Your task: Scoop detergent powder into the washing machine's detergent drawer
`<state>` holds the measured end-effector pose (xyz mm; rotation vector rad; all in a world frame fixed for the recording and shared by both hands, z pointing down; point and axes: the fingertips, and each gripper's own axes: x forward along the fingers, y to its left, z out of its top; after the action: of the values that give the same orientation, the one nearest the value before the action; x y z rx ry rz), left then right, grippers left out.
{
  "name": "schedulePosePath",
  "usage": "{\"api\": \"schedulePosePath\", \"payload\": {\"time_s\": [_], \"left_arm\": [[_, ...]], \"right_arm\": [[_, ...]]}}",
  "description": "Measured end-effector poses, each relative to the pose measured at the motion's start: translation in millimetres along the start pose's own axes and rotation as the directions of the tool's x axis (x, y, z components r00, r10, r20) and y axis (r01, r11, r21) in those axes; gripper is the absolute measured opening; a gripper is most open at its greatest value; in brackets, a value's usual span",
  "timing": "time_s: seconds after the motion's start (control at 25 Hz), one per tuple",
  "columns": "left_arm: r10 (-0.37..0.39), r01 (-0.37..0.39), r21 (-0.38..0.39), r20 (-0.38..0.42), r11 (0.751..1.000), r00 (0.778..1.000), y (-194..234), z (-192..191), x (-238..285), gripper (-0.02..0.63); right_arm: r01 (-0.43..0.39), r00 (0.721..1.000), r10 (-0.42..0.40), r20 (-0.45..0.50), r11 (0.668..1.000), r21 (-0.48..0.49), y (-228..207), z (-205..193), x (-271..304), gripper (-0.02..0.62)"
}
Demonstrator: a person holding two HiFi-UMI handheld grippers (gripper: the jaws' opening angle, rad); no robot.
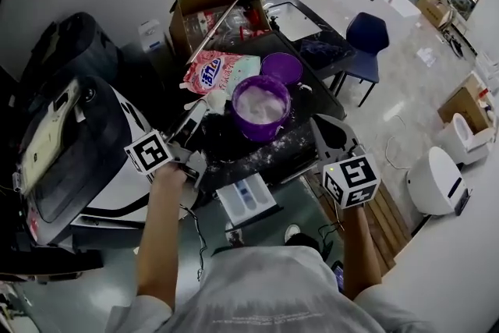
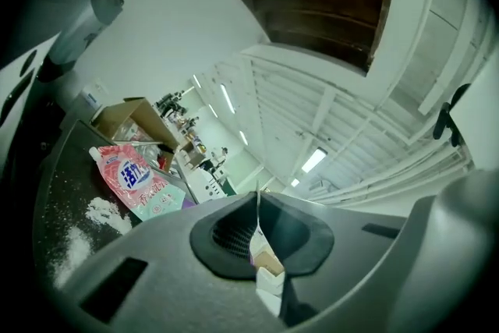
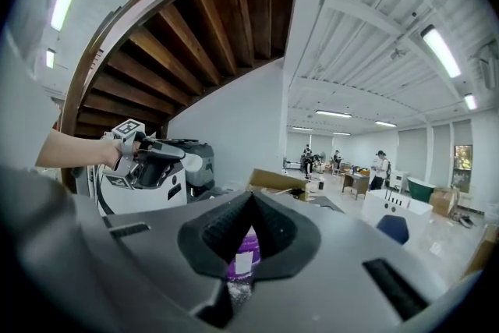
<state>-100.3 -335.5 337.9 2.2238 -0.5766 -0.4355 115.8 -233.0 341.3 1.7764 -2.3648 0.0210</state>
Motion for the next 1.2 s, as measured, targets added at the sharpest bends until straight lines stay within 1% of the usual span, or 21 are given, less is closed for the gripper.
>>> {"api": "schedulePosePath", "payload": {"time_s": [0.16,0.36,0.48,0.52,0.6,0.68,0.76,0.92,1.04,1.12,1.2], "left_arm": [[0.094,-0.095,0.031,0.048,0.995,0.994,-1.1,-4.7,-33.4,0.014],[0.104,-0.105,0.011,0.091,0.994,0.99,-11.3,-29.3,-57.0,0.014],[0.131,-0.132,0.0,0.099,0.991,0.986,-15.7,-50.7,-70.5,0.014],[0.151,-0.153,0.012,0.096,0.988,0.984,-16.1,-57.4,-76.2,0.014],[0.196,-0.203,0.075,0.09,0.976,0.976,-16.8,-67.3,-87.5,0.014],[0.197,-0.208,0.111,0.1,0.972,0.975,-22.9,-75.3,-94.8,0.014],[0.201,-0.214,0.118,0.117,0.97,0.973,-27.2,-83.3,-104.1,0.014],[0.243,-0.261,0.137,0.137,0.956,0.96,-29.7,-100.0,-123.0,0.014],[0.273,-0.296,0.136,0.163,0.946,0.948,-26.8,-113.4,-135.6,0.014],[0.303,-0.326,0.134,0.17,0.936,0.938,-22.1,-124.6,-144.5,0.014],[0.342,-0.364,0.142,0.159,0.92,0.926,-15.4,-136.3,-152.4,0.014]], "right_arm": [[-0.054,0.998,0.053,-0.028,0.998,-0.038,11.5,-6.0,-7.4,0.005],[-0.112,0.993,0.109,-0.041,0.992,-0.062,17.3,-15.1,-18.5,0.005],[-0.151,0.987,0.148,-0.055,0.986,-0.066,22.2,-25.8,-25.2,0.005],[-0.166,0.985,0.162,-0.061,0.984,-0.065,24.2,-29.5,-27.1,0.005],[-0.195,0.979,0.191,-0.067,0.979,-0.062,27.7,-35.4,-29.7,0.005],[-0.223,0.973,0.219,-0.069,0.973,-0.06,31.5,-40.4,-30.7,0.005],[-0.254,0.966,0.249,-0.074,0.965,-0.066,37.4,-45.4,-30.9,0.005],[-0.323,0.945,0.316,-0.088,0.944,-0.074,52.0,-55.7,-30.6,0.005],[-0.366,0.928,0.358,-0.104,0.928,-0.071,62.0,-67.8,-31.0,0.005],[-0.39,0.917,0.381,-0.118,0.919,-0.065,67.2,-77.7,-30.5,0.005],[-0.407,0.908,0.397,-0.131,0.911,-0.059,71.4,-87.1,-28.9,0.005]]}}
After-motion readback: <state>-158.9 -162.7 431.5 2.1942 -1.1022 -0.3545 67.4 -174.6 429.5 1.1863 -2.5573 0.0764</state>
